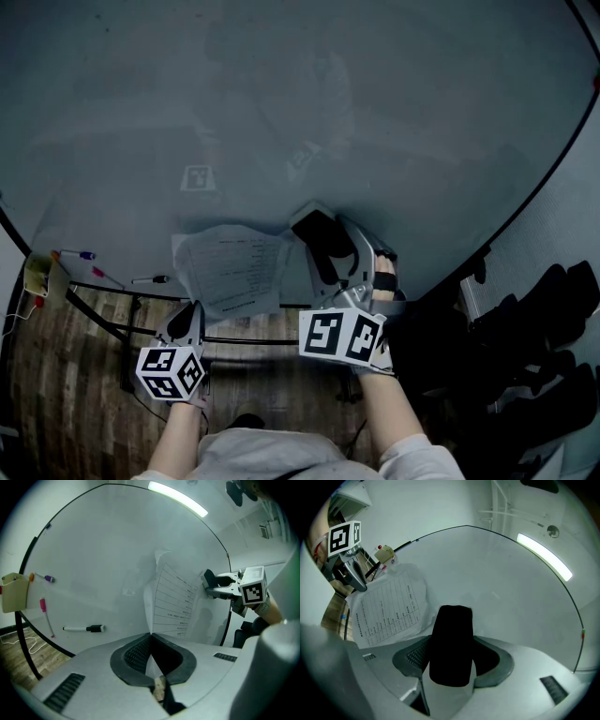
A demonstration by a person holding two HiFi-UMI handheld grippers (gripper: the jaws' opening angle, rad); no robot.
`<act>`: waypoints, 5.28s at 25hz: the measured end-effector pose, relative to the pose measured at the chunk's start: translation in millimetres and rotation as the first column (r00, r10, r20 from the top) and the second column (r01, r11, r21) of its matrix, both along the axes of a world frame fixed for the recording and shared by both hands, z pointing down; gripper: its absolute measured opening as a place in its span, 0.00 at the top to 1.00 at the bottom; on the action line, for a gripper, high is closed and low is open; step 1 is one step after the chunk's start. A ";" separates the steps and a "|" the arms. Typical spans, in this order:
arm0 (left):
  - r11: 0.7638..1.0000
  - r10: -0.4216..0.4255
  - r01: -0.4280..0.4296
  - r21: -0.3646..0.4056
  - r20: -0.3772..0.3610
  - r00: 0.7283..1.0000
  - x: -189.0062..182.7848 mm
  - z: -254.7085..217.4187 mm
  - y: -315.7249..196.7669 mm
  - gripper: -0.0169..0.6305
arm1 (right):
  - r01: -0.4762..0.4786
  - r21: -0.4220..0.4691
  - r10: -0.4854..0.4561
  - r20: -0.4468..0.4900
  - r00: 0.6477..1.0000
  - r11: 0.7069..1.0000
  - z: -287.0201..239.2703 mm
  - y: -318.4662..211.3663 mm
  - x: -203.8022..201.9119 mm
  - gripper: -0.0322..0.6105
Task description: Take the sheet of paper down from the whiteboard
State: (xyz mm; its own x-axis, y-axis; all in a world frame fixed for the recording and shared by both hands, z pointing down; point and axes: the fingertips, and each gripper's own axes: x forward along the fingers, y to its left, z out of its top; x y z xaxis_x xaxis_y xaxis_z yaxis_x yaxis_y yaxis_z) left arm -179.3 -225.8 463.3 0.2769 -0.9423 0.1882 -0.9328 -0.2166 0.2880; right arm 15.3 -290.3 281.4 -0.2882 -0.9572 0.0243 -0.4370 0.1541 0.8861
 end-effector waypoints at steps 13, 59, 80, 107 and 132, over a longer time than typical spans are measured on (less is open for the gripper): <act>1.000 0.003 -0.003 -0.001 -0.007 1.000 2.1 1.4 6.7 0.95 | 0.010 0.027 -0.010 0.008 1.000 1.000 1.4 7.5 0.5 0.53; 0.998 0.056 -0.056 -0.032 0.022 0.998 -11.8 23.3 -3.3 0.95 | 0.165 -0.164 -0.095 0.365 0.926 0.973 62.2 9.8 -70.5 0.91; 0.989 0.143 -0.143 0.029 0.024 0.989 80.1 4.6 109.2 0.95 | 0.228 -0.303 -0.039 0.522 0.852 0.925 72.1 137.2 33.2 0.91; 0.973 0.229 -0.229 -0.012 0.037 0.973 112.2 24.7 160.8 0.95 | 0.259 -0.377 0.004 0.572 0.820 0.889 106.5 204.8 67.4 0.91; 0.966 0.258 -0.257 -0.024 0.033 0.966 117.8 30.2 186.9 0.95 | 0.268 -0.378 0.015 0.602 0.798 0.886 114.5 230.4 76.7 0.91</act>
State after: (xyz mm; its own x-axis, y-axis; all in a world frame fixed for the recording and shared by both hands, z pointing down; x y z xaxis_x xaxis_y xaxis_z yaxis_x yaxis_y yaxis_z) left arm -61.5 -38.9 493.5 0.5024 -0.8363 0.2195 -0.8561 -0.4455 0.2618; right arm 92.0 -59.9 395.9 -0.5001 -0.8412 0.2056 -0.7852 0.5406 0.3020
